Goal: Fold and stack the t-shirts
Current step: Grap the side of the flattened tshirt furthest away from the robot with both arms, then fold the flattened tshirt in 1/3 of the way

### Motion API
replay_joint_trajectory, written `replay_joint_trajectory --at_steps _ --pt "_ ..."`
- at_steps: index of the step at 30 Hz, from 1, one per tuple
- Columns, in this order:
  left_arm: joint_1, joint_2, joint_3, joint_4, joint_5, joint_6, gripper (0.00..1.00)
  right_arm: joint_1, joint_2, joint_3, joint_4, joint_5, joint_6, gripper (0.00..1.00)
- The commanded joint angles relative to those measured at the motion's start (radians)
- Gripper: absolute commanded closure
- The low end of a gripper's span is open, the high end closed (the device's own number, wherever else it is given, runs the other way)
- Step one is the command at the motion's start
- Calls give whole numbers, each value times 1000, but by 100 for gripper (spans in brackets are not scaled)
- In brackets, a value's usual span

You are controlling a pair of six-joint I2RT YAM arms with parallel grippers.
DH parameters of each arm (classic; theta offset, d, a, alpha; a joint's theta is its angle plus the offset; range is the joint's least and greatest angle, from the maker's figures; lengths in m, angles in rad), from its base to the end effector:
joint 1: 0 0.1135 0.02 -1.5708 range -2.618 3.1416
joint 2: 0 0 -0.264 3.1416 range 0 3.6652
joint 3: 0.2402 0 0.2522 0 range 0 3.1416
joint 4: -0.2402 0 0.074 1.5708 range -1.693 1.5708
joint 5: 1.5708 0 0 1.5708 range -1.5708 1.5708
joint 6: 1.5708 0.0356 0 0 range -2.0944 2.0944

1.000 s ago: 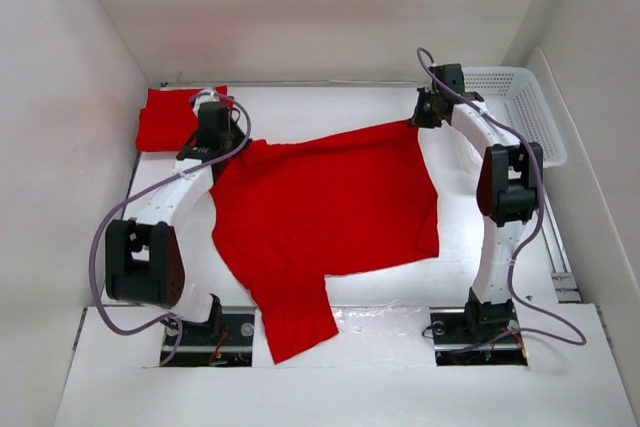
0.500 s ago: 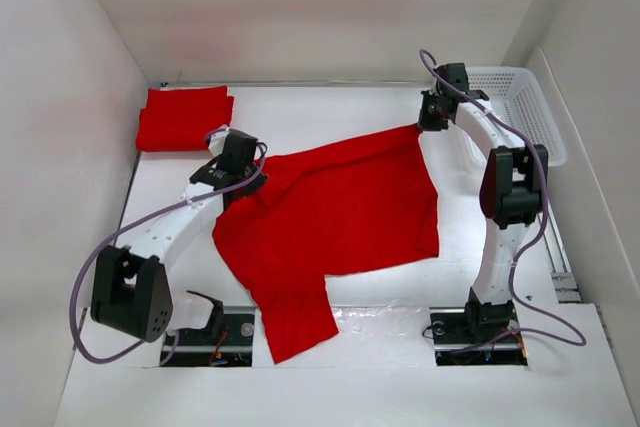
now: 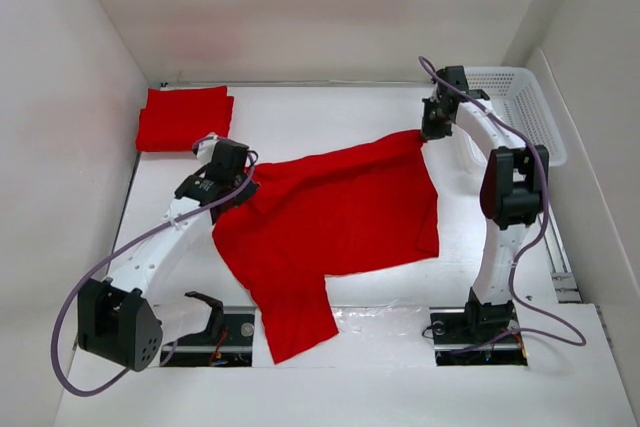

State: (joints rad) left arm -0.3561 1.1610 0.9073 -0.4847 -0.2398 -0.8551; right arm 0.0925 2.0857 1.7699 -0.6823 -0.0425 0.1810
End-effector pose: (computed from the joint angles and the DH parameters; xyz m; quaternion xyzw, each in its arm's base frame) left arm 0.2347 -0.0783 0.2792 -0.2711 0.8680 -0.1385 0.3923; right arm 0.4588 0.0441 0.2321 0.0364 0.9584 0.0587 0.2770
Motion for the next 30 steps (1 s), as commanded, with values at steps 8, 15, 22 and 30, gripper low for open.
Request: replay_joint_trajectory --at_steps 8,15,22,30 --pt "3 -78 -73 -52 57 1 100 3 -111 -90 -7 30 5 100" --pt "3 -101 -165 -28 111 4 85 12 -111 -194 30 21 14 90" --pt "3 -181 -163 -35 99 31 15 21 -154 -216 41 39 14 54" --pt "3 -60 -59 63 66 87 0 79 -231 -194 59 53 14 31"
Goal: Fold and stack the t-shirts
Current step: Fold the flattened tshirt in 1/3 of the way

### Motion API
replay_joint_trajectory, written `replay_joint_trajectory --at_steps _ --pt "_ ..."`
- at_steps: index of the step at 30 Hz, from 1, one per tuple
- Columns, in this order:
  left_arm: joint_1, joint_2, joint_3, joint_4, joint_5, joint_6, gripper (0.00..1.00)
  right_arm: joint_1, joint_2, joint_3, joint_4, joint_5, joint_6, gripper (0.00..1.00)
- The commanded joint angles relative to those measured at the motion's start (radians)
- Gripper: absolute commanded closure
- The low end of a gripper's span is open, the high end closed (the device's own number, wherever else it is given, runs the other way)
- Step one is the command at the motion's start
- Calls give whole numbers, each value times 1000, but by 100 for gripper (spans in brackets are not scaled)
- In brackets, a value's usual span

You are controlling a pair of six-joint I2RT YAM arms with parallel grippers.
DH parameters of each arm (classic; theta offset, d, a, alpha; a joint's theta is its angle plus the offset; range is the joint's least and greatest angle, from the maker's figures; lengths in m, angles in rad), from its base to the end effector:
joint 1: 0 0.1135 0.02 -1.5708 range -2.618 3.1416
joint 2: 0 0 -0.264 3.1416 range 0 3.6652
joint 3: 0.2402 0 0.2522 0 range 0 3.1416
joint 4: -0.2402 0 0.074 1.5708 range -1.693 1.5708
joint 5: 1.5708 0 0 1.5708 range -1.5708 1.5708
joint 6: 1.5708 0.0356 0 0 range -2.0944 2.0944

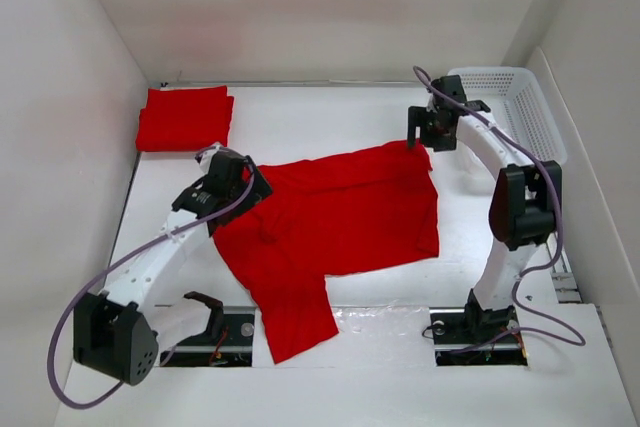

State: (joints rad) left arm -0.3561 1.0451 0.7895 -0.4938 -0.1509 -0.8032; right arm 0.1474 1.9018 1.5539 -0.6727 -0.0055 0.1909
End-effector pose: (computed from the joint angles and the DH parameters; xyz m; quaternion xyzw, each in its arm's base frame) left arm 0.2077 -0.0716 0.2636 -0.2320 0.8848 -0.1602 0.3709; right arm 0.4093 0.0610 0.2426 0.0202 0.9622 0.0483 0.2673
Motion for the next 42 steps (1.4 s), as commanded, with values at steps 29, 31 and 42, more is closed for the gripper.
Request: replay_joint_trajectory --at_steps 29,31,42 --pt "209 661 175 567 -101 111 0 0 272 138 159 -228 73 0" --pt "218 711 197 537 -122 111 0 0 284 164 132 -237 73 0" --pt "229 667 255 459 -113 102 30 0 276 181 79 -194 61 0"
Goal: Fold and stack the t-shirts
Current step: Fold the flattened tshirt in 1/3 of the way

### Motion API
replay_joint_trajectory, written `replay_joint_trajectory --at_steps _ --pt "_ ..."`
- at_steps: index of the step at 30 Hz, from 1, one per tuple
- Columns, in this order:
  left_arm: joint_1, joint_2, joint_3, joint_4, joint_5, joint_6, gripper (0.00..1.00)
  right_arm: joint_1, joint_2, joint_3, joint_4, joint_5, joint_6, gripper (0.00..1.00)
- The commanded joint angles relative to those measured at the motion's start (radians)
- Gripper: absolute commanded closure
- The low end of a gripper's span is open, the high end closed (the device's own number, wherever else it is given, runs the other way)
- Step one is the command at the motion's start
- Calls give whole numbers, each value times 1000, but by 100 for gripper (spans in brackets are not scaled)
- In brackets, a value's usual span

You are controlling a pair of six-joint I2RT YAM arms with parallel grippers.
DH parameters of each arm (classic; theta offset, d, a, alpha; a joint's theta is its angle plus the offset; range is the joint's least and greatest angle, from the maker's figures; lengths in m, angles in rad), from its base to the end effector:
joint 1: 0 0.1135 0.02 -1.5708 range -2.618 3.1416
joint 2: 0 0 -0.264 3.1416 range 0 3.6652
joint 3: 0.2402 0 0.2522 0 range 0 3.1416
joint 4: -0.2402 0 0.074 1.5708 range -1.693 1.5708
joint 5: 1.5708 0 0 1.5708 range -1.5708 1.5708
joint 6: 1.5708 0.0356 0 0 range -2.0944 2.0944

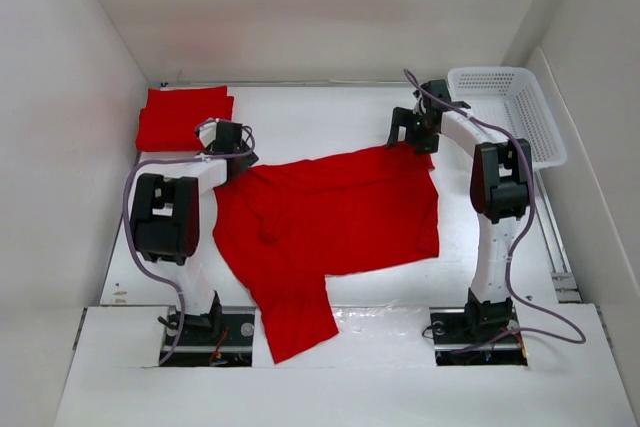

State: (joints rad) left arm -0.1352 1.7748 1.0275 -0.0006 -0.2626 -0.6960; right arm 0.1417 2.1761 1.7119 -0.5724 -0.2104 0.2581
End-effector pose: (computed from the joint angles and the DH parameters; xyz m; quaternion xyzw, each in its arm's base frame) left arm 0.3712 -0.0412 0.1758 -0.3018 0.8587 -0.0503 0.4112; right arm 0.4657 0.0739 0.1809 0.0281 0.9592 0.1514 0.2371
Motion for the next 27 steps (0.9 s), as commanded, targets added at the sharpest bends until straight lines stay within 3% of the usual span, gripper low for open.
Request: replay_joint_trajectory --at_steps 1,11,14,15,18,25,27 --pt "8 -75 17 -47 -1 -5 31 6 -7 23 -21 11 -6 0" --pt "8 -186 14 -139 -50 13 25 24 -7 55 -40 60 18 0" --pt "8 -198 -16 -107 -50 23 29 24 -7 64 -40 60 18 0" --pt "8 -198 -17 -107 -50 23 38 24 -7 64 -40 60 18 0" --pt "8 -180 -17 -84 -24 32 50 24 -7 64 -49 69 27 0" --pt "8 -131 -26 -104 -33 32 52 4 2 64 -67 78 36 0" --pt "8 -107 -15 -104 -33 32 57 4 2 64 -67 78 36 0"
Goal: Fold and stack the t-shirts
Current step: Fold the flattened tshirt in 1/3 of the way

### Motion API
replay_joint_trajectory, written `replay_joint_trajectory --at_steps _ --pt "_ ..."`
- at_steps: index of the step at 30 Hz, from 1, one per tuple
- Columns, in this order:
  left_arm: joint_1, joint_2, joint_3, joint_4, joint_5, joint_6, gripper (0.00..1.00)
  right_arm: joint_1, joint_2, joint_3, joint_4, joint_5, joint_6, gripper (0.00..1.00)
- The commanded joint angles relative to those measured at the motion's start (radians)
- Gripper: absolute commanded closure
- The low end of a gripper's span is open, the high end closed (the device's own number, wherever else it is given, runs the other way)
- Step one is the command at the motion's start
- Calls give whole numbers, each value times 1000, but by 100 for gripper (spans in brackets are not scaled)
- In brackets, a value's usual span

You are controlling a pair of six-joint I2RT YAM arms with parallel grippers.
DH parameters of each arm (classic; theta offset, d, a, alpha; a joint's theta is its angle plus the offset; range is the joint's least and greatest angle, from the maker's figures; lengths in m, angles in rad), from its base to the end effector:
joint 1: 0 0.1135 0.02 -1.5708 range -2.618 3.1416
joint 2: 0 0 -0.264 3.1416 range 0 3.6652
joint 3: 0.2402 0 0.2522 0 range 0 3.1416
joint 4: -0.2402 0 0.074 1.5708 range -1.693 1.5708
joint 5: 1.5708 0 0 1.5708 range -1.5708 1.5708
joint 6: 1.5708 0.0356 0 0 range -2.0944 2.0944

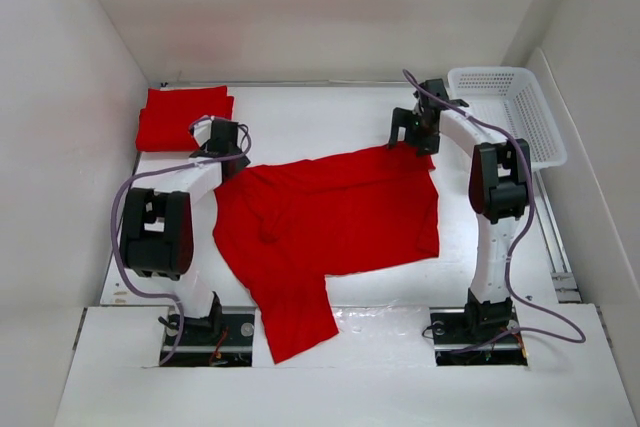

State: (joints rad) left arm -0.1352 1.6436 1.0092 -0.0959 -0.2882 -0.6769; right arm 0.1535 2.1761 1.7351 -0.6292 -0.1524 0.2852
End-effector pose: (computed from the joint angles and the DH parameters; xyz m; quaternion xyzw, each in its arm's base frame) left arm 0.3508 -0.0375 0.2078 -0.2982 0.8549 -0.0390 0.4227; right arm 0.4634 0.0772 0.1845 0.0448 0.9652 0.1257 0.2250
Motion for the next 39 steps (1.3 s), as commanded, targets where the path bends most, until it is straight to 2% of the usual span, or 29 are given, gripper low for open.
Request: replay_joint_trajectory --at_steps 1,3,4,7,20,28,33,39 --pt "8 34 14 -8 -8 13 59 -8 2 41 -10 20 9 0" --pt "8 48 14 -18 -8 13 66 -8 2 41 -10 20 9 0" --pt "8 58 23 -18 -8 2 77 -8 11 41 -20 20 9 0" --pt "8 58 23 -28 -8 -9 100 -8 24 64 -40 31 9 0" --pt "8 -25 -8 -97 -169 -84 100 -26 82 106 -113 51 48 0" --pt "51 -77 -29 -77 -169 -63 100 -26 82 96 -113 51 48 0" --pt "88 -88 -63 -36 -108 -24 100 -26 82 96 -113 51 57 0" --pt "88 25 -21 -65 -75 -26 100 -26 70 87 -93 42 57 0"
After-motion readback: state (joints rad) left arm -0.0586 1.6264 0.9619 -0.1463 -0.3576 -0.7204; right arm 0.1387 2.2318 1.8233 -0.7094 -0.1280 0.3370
